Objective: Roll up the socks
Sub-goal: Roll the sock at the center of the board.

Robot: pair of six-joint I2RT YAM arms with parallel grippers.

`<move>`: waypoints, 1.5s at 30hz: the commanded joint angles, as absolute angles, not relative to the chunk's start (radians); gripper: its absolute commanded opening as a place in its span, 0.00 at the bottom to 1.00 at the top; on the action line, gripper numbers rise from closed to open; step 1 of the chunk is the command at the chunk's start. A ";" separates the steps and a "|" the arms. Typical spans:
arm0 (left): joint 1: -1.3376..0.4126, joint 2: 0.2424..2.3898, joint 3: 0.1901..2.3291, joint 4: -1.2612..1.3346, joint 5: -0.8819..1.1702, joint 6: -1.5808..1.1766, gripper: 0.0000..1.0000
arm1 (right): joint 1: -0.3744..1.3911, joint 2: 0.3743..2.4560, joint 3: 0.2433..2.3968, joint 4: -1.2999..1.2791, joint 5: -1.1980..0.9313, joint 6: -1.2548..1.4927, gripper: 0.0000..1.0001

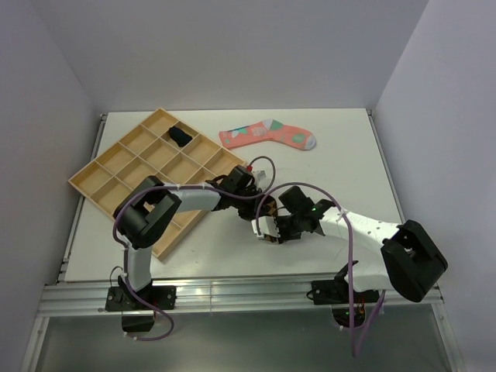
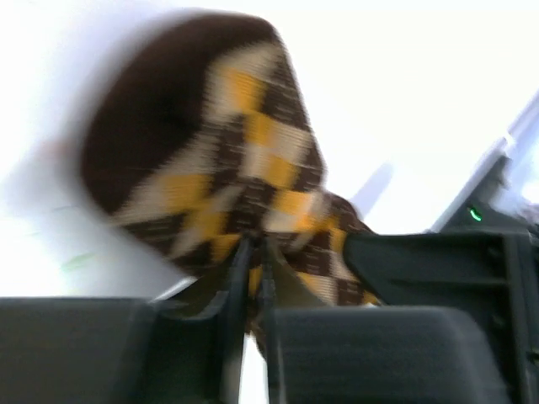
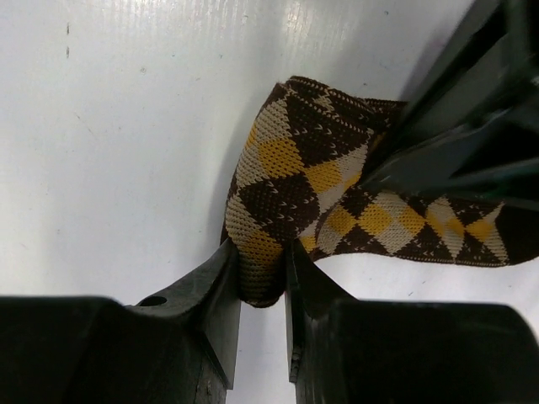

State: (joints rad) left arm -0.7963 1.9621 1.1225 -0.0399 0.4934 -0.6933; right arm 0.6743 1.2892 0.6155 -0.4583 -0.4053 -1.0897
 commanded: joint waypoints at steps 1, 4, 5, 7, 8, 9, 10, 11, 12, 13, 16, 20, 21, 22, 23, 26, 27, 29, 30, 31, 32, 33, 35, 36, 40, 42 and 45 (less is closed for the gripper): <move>-0.775 1.898 1.091 -0.074 0.262 -0.669 0.07 | 0.675 1.309 0.615 -0.558 -0.402 -1.057 0.13; -0.775 1.850 1.052 -0.040 0.239 -0.678 0.11 | 0.675 1.312 0.615 -0.561 -0.396 -1.054 0.13; -0.775 1.838 1.046 -0.041 0.223 -0.681 0.11 | 0.675 1.312 0.614 -0.561 -0.396 -1.054 0.13; -0.775 1.833 1.039 -0.048 0.196 -0.681 0.11 | 0.675 1.308 0.612 -0.563 -0.397 -1.055 0.13; -0.776 1.838 1.037 -0.046 0.190 -0.680 0.11 | 0.675 1.308 0.614 -0.564 -0.397 -1.055 0.13; -0.775 1.844 1.037 -0.037 0.190 -0.678 0.12 | 0.675 1.310 0.617 -0.572 -0.400 -1.055 0.13; -0.775 1.859 1.037 -0.031 0.193 -0.677 0.11 | 0.675 1.312 0.626 -0.575 -0.402 -1.052 0.13; -0.775 1.870 1.038 -0.023 0.202 -0.676 0.11 | 0.675 1.313 0.632 -0.583 -0.408 -1.052 0.13; -0.775 1.881 1.043 -0.009 0.210 -0.675 0.10 | 0.675 1.316 0.638 -0.600 -0.420 -1.054 0.13; -0.775 1.891 1.043 0.007 0.219 -0.676 0.09 | 0.675 1.321 0.646 -0.612 -0.429 -1.055 0.13; -0.778 1.930 1.058 0.047 0.248 -0.686 0.07 | 0.675 1.350 0.689 -0.669 -0.468 -1.057 0.14; -0.784 1.936 1.043 0.081 0.252 -0.701 0.07 | 0.669 1.459 0.810 -0.787 -0.541 -1.066 0.13; -0.784 1.930 1.034 0.093 0.252 -0.706 0.07 | 0.655 1.492 0.836 -0.834 -0.557 -1.071 0.13; -0.784 1.908 1.020 0.113 0.245 -0.724 0.07 | 0.646 1.520 0.882 -0.857 -0.583 -1.074 0.13; -0.782 1.896 0.985 0.151 0.239 -0.735 0.07 | 0.635 1.584 0.908 -0.883 -0.597 -1.080 0.13; -0.772 1.858 0.902 0.269 0.256 -0.778 0.07 | 0.575 1.675 1.005 -0.982 -0.636 -1.089 0.13; -0.769 1.850 0.887 0.291 0.264 -0.787 0.07 | 0.557 1.730 1.023 -1.012 -0.637 -1.074 0.13; -0.761 1.839 0.846 0.345 0.293 -0.801 0.09 | 0.543 1.788 1.075 -1.049 -0.646 -1.069 0.13; -0.761 1.839 0.836 0.394 0.307 -0.804 0.09 | 0.537 1.840 1.091 -1.074 -0.650 -1.054 0.13; -0.759 1.838 0.831 0.409 0.308 -0.808 0.11 | 0.529 1.865 1.116 -1.086 -0.650 -1.045 0.13; -0.759 1.838 0.825 0.417 0.304 -0.807 0.12 | 0.528 1.888 1.129 -1.100 -0.652 -1.039 0.13; -0.759 1.835 0.822 0.431 0.298 -0.807 0.13 | 0.526 1.935 1.141 -1.123 -0.656 -1.025 0.13; -0.759 1.824 0.795 0.460 0.290 -0.819 0.15 | 0.520 1.974 1.173 -1.138 -0.661 -1.006 0.13; -0.758 1.818 0.782 0.483 0.288 -0.819 0.16 | 0.517 1.991 1.183 -1.159 -0.667 -0.997 0.13; -0.758 1.789 0.710 0.628 0.305 -0.805 0.25 | 0.499 2.068 1.241 -1.204 -0.681 -0.986 0.14; -0.758 1.783 0.666 0.676 0.317 -0.792 0.25 | 0.488 2.086 1.262 -1.229 -0.690 -0.985 0.14; -0.758 1.767 0.588 0.788 0.314 -0.779 0.27 | 0.476 2.131 1.336 -1.294 -0.724 -0.999 0.15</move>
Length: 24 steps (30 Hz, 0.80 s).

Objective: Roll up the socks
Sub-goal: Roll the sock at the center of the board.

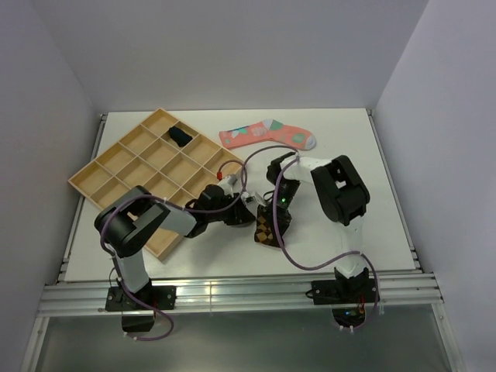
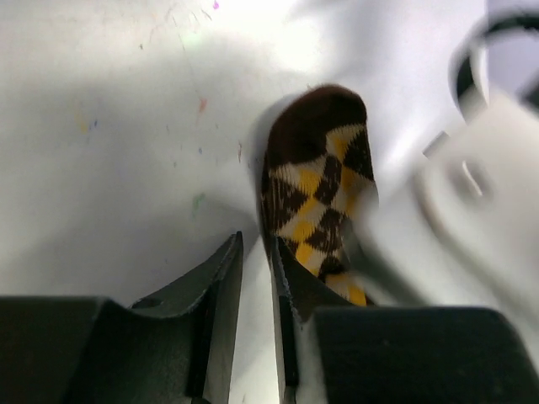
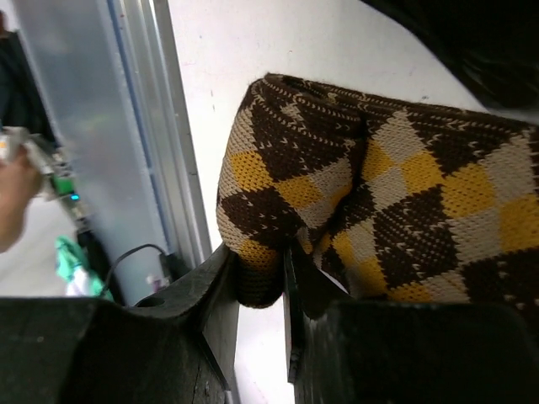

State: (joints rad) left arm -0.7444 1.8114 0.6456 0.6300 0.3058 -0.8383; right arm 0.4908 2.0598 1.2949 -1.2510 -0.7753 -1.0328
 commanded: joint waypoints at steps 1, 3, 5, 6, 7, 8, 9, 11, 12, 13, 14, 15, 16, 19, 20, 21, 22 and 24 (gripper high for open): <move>-0.758 1.758 0.536 0.863 0.319 -0.785 0.27 | 0.469 2.140 1.347 -1.308 -0.744 -1.002 0.15; -0.758 1.738 0.476 0.954 0.321 -0.798 0.27 | 0.459 2.157 1.365 -1.324 -0.750 -1.003 0.15; -0.762 1.697 0.387 1.068 0.321 -0.798 0.27 | 0.454 2.167 1.368 -1.309 -0.739 -0.985 0.15; -0.767 1.665 0.365 1.089 0.315 -0.778 0.27 | 0.451 2.172 1.371 -1.295 -0.733 -0.970 0.15; -0.784 1.646 0.332 1.106 0.308 -0.763 0.27 | 0.453 2.178 1.376 -1.296 -0.732 -0.971 0.15; -0.796 1.626 0.325 1.097 0.295 -0.744 0.27 | 0.451 2.183 1.376 -1.296 -0.723 -0.968 0.15; -0.813 1.606 0.327 1.066 0.279 -0.695 0.29 | 0.449 2.184 1.377 -1.273 -0.713 -0.942 0.15; -0.871 1.557 0.369 0.996 0.242 -0.635 0.30 | 0.448 2.186 1.371 -1.234 -0.686 -0.910 0.15; -0.917 1.536 0.391 0.904 0.229 -0.567 0.32 | 0.446 2.189 1.371 -1.223 -0.674 -0.894 0.15; -0.940 1.529 0.444 0.855 0.183 -0.533 0.34 | 0.445 2.191 1.371 -1.213 -0.664 -0.884 0.15; -0.959 1.526 0.475 0.798 0.172 -0.499 0.36 | 0.443 2.195 1.374 -1.204 -0.657 -0.870 0.15; -0.971 1.531 0.503 0.725 0.178 -0.442 0.40 | 0.443 2.200 1.381 -1.206 -0.641 -0.865 0.15; -0.983 1.543 0.552 0.691 0.172 -0.417 0.42 | 0.442 2.212 1.384 -1.203 -0.634 -0.859 0.15; -0.985 1.591 0.624 0.609 0.182 -0.335 0.48 | 0.442 2.226 1.393 -1.197 -0.608 -0.845 0.15; -0.985 1.606 0.643 0.592 0.195 -0.321 0.49 | 0.439 2.229 1.393 -1.190 -0.604 -0.839 0.14; -0.985 1.635 0.659 0.580 0.207 -0.302 0.49 | 0.437 2.230 1.397 -1.195 -0.604 -0.841 0.13; -0.985 1.649 0.681 0.569 0.218 -0.296 0.49 | 0.436 2.233 1.400 -1.195 -0.603 -0.838 0.13; -0.985 1.673 0.692 0.571 0.229 -0.282 0.50 | 0.436 2.235 1.405 -1.192 -0.594 -0.828 0.13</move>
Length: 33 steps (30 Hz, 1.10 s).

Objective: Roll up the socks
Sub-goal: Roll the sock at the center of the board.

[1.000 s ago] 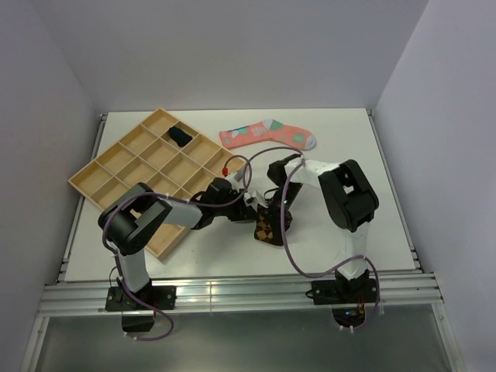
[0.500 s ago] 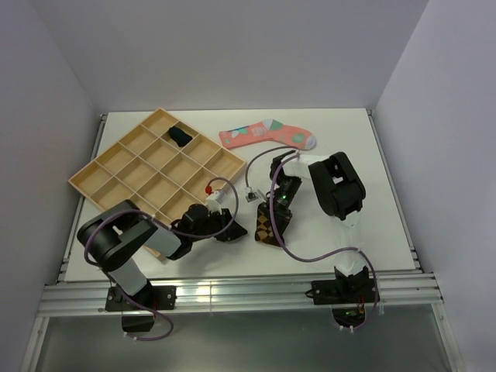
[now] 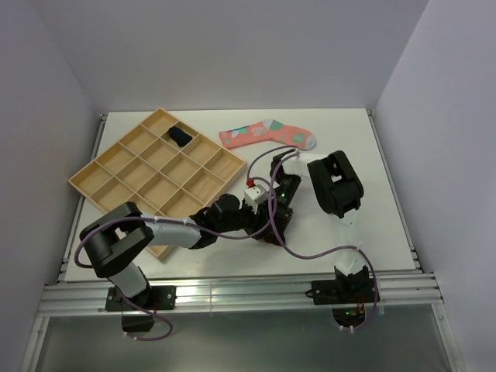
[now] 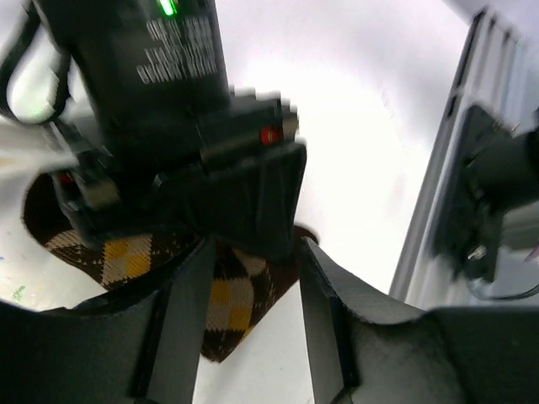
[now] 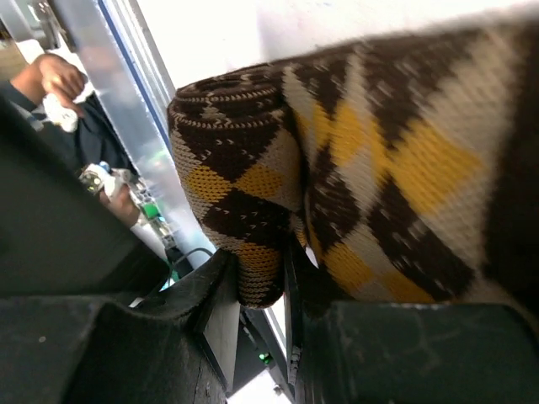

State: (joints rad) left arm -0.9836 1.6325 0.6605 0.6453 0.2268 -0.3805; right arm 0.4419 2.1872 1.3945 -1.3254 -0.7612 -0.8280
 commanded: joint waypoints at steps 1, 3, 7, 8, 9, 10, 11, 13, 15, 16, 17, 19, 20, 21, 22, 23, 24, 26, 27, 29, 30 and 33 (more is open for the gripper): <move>-0.985 1.680 0.693 0.578 0.232 -0.278 0.51 | 0.434 2.230 1.404 -1.189 -0.589 -0.825 0.13; -0.980 1.698 0.696 0.592 0.270 -0.282 0.52 | 0.433 2.230 1.408 -1.190 -0.588 -0.822 0.13; -0.979 1.736 0.693 0.626 0.293 -0.291 0.53 | 0.433 2.232 1.413 -1.201 -0.584 -0.813 0.13; -0.979 1.743 0.693 0.635 0.296 -0.293 0.53 | 0.433 2.232 1.413 -1.201 -0.583 -0.811 0.13; -0.977 1.753 0.686 0.646 0.307 -0.298 0.53 | 0.433 2.232 1.414 -1.198 -0.581 -0.808 0.13; -0.976 1.755 0.681 0.658 0.313 -0.304 0.53 | 0.433 2.232 1.414 -1.197 -0.580 -0.799 0.13; -0.974 1.759 0.673 0.688 0.319 -0.316 0.53 | 0.433 2.230 1.414 -1.193 -0.577 -0.796 0.13; -0.969 1.770 0.650 0.718 0.333 -0.333 0.53 | 0.433 2.227 1.414 -1.190 -0.575 -0.782 0.14; -0.966 1.792 0.631 0.758 0.342 -0.357 0.52 | 0.433 2.212 1.413 -1.180 -0.575 -0.772 0.14; -0.966 1.801 0.623 0.774 0.354 -0.367 0.51 | 0.433 2.206 1.411 -1.177 -0.580 -0.758 0.15; -0.966 1.821 0.615 0.793 0.360 -0.392 0.49 | 0.433 2.198 1.407 -1.164 -0.581 -0.749 0.15; -0.966 1.844 0.592 0.857 0.379 -0.420 0.46 | 0.433 2.171 1.404 -1.138 -0.586 -0.715 0.16; -0.966 1.854 0.585 0.883 0.385 -0.446 0.42 | 0.433 2.158 1.396 -1.126 -0.587 -0.704 0.17; -0.966 1.874 0.565 0.906 0.388 -0.459 0.40 | 0.434 2.149 1.390 -1.114 -0.584 -0.690 0.18; -0.966 1.882 0.555 0.949 0.391 -0.469 0.37 | 0.433 2.126 1.385 -1.092 -0.586 -0.671 0.20; -0.966 1.890 0.548 0.963 0.394 -0.488 0.31 | 0.433 2.117 1.376 -1.085 -0.587 -0.661 0.21; -0.966 1.904 0.537 0.974 0.397 -0.497 0.26 | 0.433 2.103 1.370 -1.077 -0.589 -0.655 0.22; -0.968 1.923 0.525 0.999 0.402 -0.521 0.15 | 0.434 2.065 1.345 -1.036 -0.580 -0.617 0.24; -0.968 1.928 0.523 1.002 0.403 -0.528 0.11 | 0.434 2.053 1.338 -1.023 -0.578 -0.609 0.26; -0.969 1.950 0.517 1.015 0.405 -0.552 0.01 | 0.433 2.005 1.309 -0.980 -0.568 -0.580 0.32; -0.969 1.960 0.512 1.025 0.405 -0.563 0.00 | 0.434 1.988 1.298 -0.968 -0.563 -0.572 0.34; -0.969 1.996 0.500 1.049 0.400 -0.613 0.00 | 0.433 1.886 1.240 -0.902 -0.549 -0.555 0.43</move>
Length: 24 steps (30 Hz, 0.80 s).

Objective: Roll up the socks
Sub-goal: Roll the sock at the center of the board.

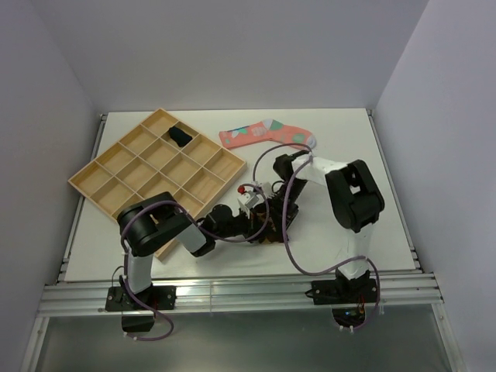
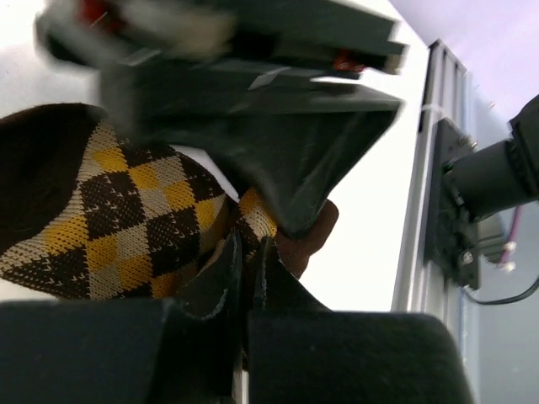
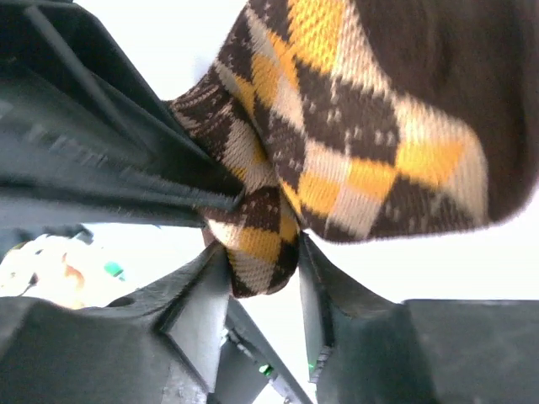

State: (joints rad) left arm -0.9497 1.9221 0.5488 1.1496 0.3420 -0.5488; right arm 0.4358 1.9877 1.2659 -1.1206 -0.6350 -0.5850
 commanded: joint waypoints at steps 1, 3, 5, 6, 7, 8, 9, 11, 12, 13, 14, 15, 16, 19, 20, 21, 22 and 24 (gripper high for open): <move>-0.969 2.002 0.491 1.067 0.393 -0.645 0.00 | 0.433 1.859 1.211 -0.872 -0.543 -0.548 0.47; -0.969 2.017 0.476 1.089 0.382 -0.666 0.00 | 0.430 1.783 1.189 -0.851 -0.534 -0.543 0.49; -0.969 2.029 0.463 1.095 0.368 -0.701 0.00 | 0.426 1.737 1.169 -0.842 -0.532 -0.548 0.51; -0.969 2.032 0.457 1.110 0.368 -0.709 0.00 | 0.423 1.700 1.167 -0.845 -0.532 -0.551 0.51; -0.969 2.037 0.456 1.111 0.365 -0.718 0.00 | 0.419 1.680 1.161 -0.851 -0.534 -0.563 0.51; -0.969 2.046 0.451 1.112 0.357 -0.739 0.00 | 0.416 1.660 1.155 -0.850 -0.537 -0.568 0.51; -0.969 2.052 0.448 1.127 0.357 -0.750 0.00 | 0.411 1.642 1.146 -0.841 -0.534 -0.568 0.51; -0.968 2.075 0.445 1.131 0.368 -0.781 0.00 | 0.394 1.566 1.112 -0.821 -0.534 -0.594 0.51; -0.968 2.080 0.445 1.137 0.368 -0.790 0.00 | 0.391 1.508 1.097 -0.796 -0.531 -0.615 0.52; -0.968 2.085 0.443 1.135 0.371 -0.801 0.00 | 0.391 1.482 1.062 -0.784 -0.529 -0.624 0.53; -0.968 2.094 0.451 1.125 0.373 -0.822 0.00 | 0.390 1.450 1.042 -0.773 -0.526 -0.633 0.53; -0.968 2.097 0.456 1.111 0.376 -0.828 0.00 | 0.390 1.424 1.025 -0.766 -0.528 -0.650 0.53; -0.968 2.098 0.460 1.094 0.379 -0.847 0.00 | 0.390 1.399 0.988 -0.750 -0.538 -0.681 0.54; -0.966 2.103 0.476 1.057 0.393 -0.867 0.00 | 0.391 1.280 0.896 -0.709 -0.542 -0.750 0.55; -0.966 2.103 0.482 1.024 0.396 -0.880 0.00 | 0.391 1.223 0.872 -0.695 -0.540 -0.765 0.55; -0.965 2.103 0.483 1.017 0.405 -0.887 0.00 | 0.396 1.188 0.845 -0.684 -0.541 -0.803 0.56; -0.965 2.108 0.483 1.009 0.414 -0.899 0.00 | 0.399 1.155 0.797 -0.675 -0.545 -0.828 0.57; -0.956 2.114 0.498 0.939 0.416 -0.902 0.00 | 0.425 1.062 0.744 -0.661 -0.538 -0.879 0.58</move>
State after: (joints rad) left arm -0.9485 2.0335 0.5316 1.3136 0.3664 -0.9009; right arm 0.3981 1.1694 0.8040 -0.7277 -0.5392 -0.7589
